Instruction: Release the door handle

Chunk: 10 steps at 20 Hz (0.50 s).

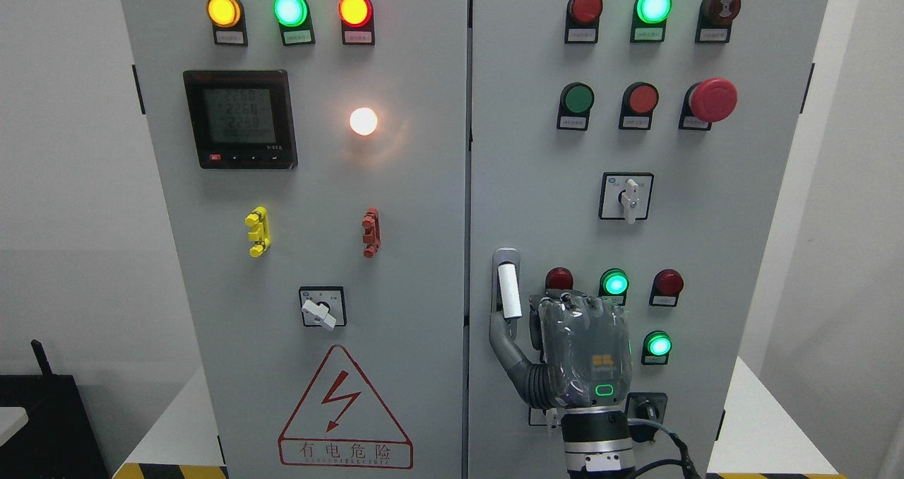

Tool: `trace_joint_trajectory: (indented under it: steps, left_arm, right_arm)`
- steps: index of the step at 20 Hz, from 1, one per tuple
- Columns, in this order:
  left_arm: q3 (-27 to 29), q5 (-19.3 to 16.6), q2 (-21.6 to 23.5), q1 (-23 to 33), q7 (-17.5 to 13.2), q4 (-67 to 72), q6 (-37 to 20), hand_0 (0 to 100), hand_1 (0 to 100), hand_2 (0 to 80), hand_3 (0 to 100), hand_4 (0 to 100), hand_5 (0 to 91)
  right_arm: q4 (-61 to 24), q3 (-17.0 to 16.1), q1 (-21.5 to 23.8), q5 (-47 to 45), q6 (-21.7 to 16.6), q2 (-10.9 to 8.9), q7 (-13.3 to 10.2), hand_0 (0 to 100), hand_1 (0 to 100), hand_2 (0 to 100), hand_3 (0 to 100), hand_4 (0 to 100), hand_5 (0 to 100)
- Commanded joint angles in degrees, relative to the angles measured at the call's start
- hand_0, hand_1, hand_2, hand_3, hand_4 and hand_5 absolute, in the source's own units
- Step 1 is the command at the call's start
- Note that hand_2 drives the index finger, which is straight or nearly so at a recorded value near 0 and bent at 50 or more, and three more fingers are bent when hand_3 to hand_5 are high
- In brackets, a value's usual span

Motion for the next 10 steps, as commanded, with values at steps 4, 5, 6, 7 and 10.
trace_joint_trajectory:
  steps: [4, 5, 6, 7, 10]
  left_arm:
    - [-0.7, 0.0, 0.0, 0.0, 0.0, -0.9, 0.0, 12, 39, 0.0, 0, 0, 0.0]
    - [-0.7, 0.0, 0.0, 0.0, 0.0, -0.9, 0.0, 12, 39, 0.0, 0, 0, 0.0]
    - [-0.7, 0.0, 0.0, 0.0, 0.0, -0.9, 0.0, 12, 39, 0.0, 0, 0, 0.0]
    - [-0.7, 0.0, 0.0, 0.0, 0.0, -0.9, 0.0, 12, 39, 0.0, 0, 0, 0.0]
    - [-0.7, 0.0, 0.0, 0.0, 0.0, -0.9, 0.0, 12, 39, 0.0, 0, 0, 0.0]
  right_arm:
    - [-0.1, -0.2, 0.1, 0.0, 0.1, 0.02, -0.1, 48, 44, 100, 100, 100, 99]
    - [-0.1, -0.6, 0.1, 0.0, 0.1, 0.02, -0.1, 48, 44, 100, 100, 100, 99]
    - [-0.1, -0.6, 0.1, 0.0, 0.1, 0.02, -0.1, 48, 44, 100, 100, 100, 99]
    - [-0.2, -0.6, 0.1, 0.0, 0.1, 0.02, -0.1, 48, 44, 100, 100, 100, 99]
    - [-0.2, -0.6, 0.1, 0.0, 0.1, 0.02, -0.2, 49, 44, 100, 100, 100, 99]
